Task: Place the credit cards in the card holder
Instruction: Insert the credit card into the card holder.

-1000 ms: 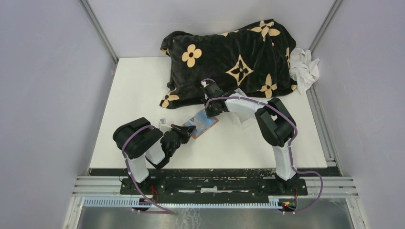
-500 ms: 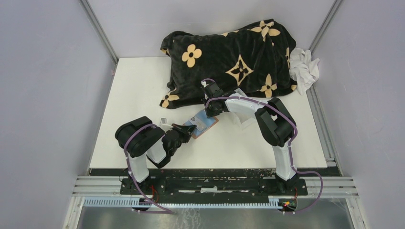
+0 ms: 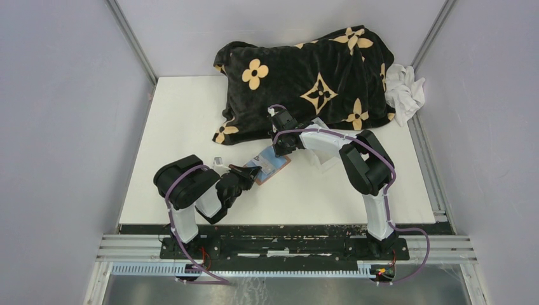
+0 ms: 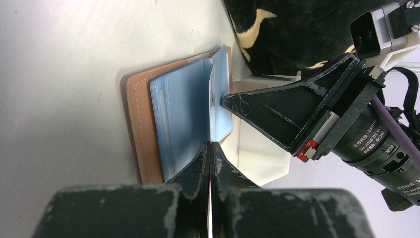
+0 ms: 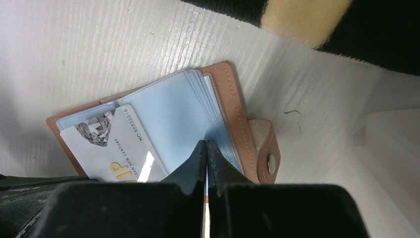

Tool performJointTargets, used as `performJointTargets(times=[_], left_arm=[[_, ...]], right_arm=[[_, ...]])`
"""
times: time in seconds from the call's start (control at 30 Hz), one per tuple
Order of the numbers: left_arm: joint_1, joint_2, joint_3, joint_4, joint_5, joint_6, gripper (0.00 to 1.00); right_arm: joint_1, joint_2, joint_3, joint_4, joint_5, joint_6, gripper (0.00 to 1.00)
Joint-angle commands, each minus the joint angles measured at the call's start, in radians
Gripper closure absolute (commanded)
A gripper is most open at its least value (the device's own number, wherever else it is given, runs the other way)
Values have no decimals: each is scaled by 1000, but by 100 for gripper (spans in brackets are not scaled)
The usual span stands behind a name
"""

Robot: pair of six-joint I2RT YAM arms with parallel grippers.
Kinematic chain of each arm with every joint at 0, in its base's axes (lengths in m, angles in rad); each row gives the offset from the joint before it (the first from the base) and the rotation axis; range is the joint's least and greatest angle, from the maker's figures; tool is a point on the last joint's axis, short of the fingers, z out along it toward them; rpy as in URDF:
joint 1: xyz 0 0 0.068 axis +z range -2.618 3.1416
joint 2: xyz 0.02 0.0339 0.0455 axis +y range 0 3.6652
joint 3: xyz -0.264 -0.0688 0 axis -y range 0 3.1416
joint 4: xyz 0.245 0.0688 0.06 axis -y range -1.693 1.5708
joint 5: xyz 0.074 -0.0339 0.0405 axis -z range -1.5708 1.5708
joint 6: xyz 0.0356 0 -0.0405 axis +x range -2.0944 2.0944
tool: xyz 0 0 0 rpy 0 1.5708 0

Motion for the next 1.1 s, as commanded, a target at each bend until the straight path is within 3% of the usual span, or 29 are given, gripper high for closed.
performJointTargets(times=[0.0,0.3,0.63,1.07], left_arm=[[-3,5,13,35,-26,62,97],[-11,1,29,10,-31,84,97],[-24,-143,63,-228,-70,174,97],[-43,-92,94,-204,-80,170,97]], right_arm=[[-4,29,-37,-9,19,2,99],[-5,28,-39,-10,17,4,99],[-4,28,-43,-5,15,7,99],[-4,28,-46,-5,12,10,99]])
